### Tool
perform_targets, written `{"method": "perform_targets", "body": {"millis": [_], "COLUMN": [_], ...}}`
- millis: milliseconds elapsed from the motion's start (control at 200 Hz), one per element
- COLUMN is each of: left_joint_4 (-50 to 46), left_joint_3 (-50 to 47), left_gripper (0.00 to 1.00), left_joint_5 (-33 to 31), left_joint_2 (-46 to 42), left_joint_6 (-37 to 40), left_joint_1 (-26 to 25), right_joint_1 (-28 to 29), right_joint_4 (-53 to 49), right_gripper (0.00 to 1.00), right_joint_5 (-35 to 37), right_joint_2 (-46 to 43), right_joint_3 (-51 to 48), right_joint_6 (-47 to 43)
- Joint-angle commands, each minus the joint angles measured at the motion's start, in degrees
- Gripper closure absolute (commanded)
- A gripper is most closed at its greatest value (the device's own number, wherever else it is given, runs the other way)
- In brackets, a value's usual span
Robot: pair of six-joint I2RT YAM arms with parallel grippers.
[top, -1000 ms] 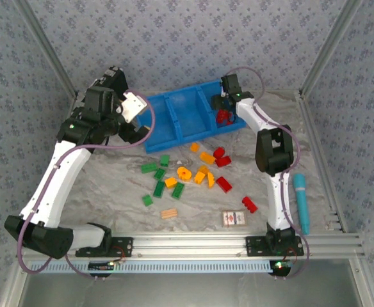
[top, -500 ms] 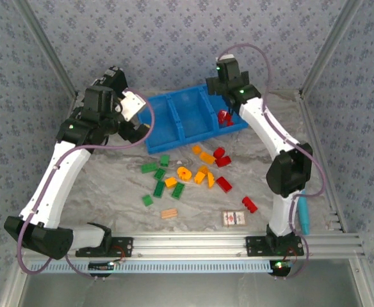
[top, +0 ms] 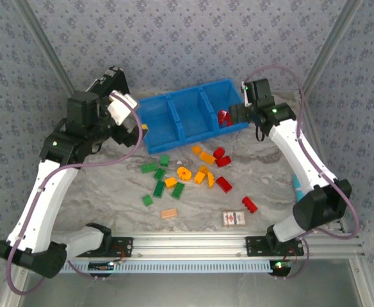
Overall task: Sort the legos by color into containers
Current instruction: Place the lego in the container, then pick up the lego from the bottom-right of the table.
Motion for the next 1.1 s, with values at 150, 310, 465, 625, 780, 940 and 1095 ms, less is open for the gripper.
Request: {"method": "perform_targets", "body": {"millis": [150,310,465,625,780,940,1095], "left_joint_4": [5.0,7.4,8.3,7.9,7.6,7.6,7.4], "left_joint_3": [-4.3,-5.5,-6.7,-6.7,-6.8,-6.8,-6.5], "left_gripper": [0.0,0.0,0.0,0.0,0.0,0.0,0.0], "left_joint_5": [-0.1,-2.7,-2.4,-2.6,-2.8,-2.8,-2.6], "left_joint_2": [-4.9,-5.9,-6.2,-6.8,-7.1,-6.4,-5.6], "left_joint_6": [-2.4,-4.0,-3.9,-3.7,-3.4,-3.5,-3.5], "left_joint_1": [-0.8,-1.1,-1.6,-1.8,-1.8,-1.8,-1.8], "right_joint_1": [5.4,15.0,22.2,26.0,26.9,26.0,23.7], "right_joint_4": [-11.3,-15.6,-19.0,-20.0,-17.6,-16.4,-12.9], "right_gripper": [0.15,0.22,0.23,0.26,0.26,0.28,0.28], "right_joint_5": [-12.3,-9.3,-4.0,0.7,2.1,3.5,1.9], "right_joint_2": [-20.4,-31.0,-35.2,-32.8,-30.4,-29.5,-29.3], "right_joint_3": [-28.2,-39.1,-43.1,-47.5,-50.0,-52.4,-55.0], "right_joint_6": [18.0,31.2,41.9,53.6,57.8,58.3,57.3]}}
